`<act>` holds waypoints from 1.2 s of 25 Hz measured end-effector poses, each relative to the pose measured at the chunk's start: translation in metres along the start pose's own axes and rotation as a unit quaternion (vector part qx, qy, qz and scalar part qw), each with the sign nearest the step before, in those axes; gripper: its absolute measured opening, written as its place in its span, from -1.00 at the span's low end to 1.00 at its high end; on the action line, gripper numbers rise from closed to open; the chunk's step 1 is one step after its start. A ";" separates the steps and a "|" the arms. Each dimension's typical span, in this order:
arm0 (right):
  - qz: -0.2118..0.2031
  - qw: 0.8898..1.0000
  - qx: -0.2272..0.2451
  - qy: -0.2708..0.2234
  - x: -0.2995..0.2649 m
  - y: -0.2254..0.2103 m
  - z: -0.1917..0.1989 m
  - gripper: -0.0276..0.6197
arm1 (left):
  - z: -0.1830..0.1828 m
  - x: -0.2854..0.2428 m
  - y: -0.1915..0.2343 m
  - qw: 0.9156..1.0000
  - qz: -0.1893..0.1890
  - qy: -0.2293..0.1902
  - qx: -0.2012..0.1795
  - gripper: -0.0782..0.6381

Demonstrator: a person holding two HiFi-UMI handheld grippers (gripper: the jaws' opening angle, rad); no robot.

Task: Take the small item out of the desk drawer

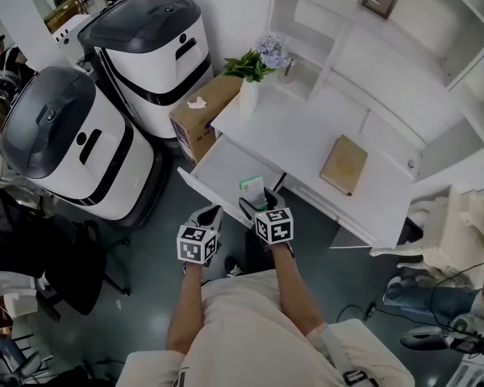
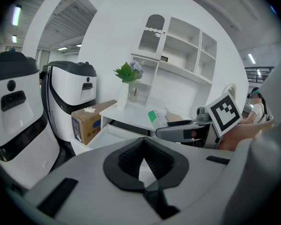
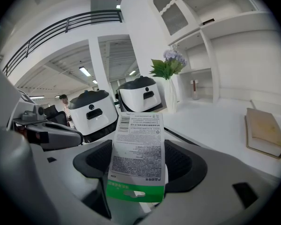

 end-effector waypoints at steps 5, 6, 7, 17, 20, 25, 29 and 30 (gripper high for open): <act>0.004 1.000 -0.002 0.003 -0.001 0.000 0.002 0.21 | 0.002 0.000 0.001 1.000 0.003 0.004 0.000 -0.74; 0.004 1.000 -0.002 0.003 -0.001 0.000 0.001 0.21 | 0.002 0.000 0.002 1.000 0.003 0.004 0.000 -0.74; 0.005 1.000 -0.003 0.004 -0.001 0.000 0.001 0.21 | 0.002 0.000 0.002 1.000 0.003 0.005 0.001 -0.74; 0.004 1.000 -0.019 0.001 0.001 0.000 0.003 0.21 | 0.005 0.003 0.001 1.000 0.002 0.007 -0.001 -0.74; 0.002 1.000 -0.018 0.003 0.001 0.000 0.004 0.21 | 0.007 0.003 0.001 1.000 0.000 0.009 -0.002 -0.74; -0.002 1.000 -0.025 0.001 0.000 0.000 0.005 0.21 | 0.006 0.002 0.001 1.000 -0.001 0.009 -0.002 -0.74; -0.005 1.000 -0.021 0.000 0.000 -0.001 0.005 0.21 | 0.005 0.000 0.000 1.000 0.001 0.007 -0.003 -0.74; -0.005 1.000 -0.020 0.000 0.001 -0.001 0.005 0.21 | 0.005 0.000 -0.001 1.000 0.001 0.007 -0.003 -0.74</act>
Point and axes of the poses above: the fingertips, and each gripper's own axes: x backward along the fingers, y to its left, z out of its underside, the point moved 6 cm from there along x, backward along the fingers, and after that the axes turned 11 degrees about x, right-handed, at the moved point
